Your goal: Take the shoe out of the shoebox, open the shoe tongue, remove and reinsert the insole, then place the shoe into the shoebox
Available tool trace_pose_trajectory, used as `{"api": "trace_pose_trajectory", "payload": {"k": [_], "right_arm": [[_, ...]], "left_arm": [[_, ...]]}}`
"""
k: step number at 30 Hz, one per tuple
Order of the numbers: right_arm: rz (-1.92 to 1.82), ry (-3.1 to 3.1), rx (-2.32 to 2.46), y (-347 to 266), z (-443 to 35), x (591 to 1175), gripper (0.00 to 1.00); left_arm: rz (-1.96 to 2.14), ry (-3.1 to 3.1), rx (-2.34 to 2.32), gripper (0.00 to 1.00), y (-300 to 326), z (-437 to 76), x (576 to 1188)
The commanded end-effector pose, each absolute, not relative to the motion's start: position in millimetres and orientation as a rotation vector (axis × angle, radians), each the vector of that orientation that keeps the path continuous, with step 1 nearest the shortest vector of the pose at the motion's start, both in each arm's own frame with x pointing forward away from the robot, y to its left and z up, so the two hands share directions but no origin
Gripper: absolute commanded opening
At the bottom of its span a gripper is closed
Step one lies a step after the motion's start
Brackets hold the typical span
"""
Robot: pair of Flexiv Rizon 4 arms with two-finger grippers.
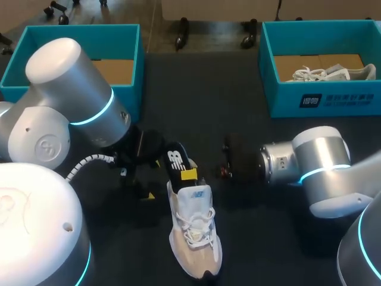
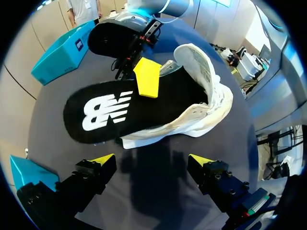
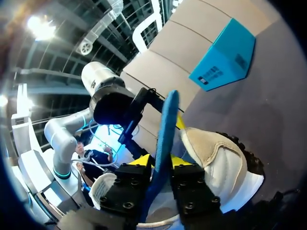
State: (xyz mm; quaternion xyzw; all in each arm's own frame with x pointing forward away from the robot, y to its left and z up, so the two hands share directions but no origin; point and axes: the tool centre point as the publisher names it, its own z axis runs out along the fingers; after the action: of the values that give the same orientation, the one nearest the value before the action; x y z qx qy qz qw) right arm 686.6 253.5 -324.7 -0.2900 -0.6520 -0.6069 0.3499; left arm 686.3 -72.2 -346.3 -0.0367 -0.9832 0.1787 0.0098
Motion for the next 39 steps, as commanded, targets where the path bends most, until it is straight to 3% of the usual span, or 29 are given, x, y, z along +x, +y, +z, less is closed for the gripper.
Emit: {"api": "trace_pose_trajectory", "payload": {"k": [1,39], "right_arm": [[-1.55,-1.719,-0.746,257,-318,690,0.47],[-1.325,-2.0,-1.063,245,-303,688,0.45]], "left_arm": [[0.566,-3.068,-0.105,1.0,-70,-347,686],[0.597,-3.038,-0.122,1.0,-79,-349,692]]}}
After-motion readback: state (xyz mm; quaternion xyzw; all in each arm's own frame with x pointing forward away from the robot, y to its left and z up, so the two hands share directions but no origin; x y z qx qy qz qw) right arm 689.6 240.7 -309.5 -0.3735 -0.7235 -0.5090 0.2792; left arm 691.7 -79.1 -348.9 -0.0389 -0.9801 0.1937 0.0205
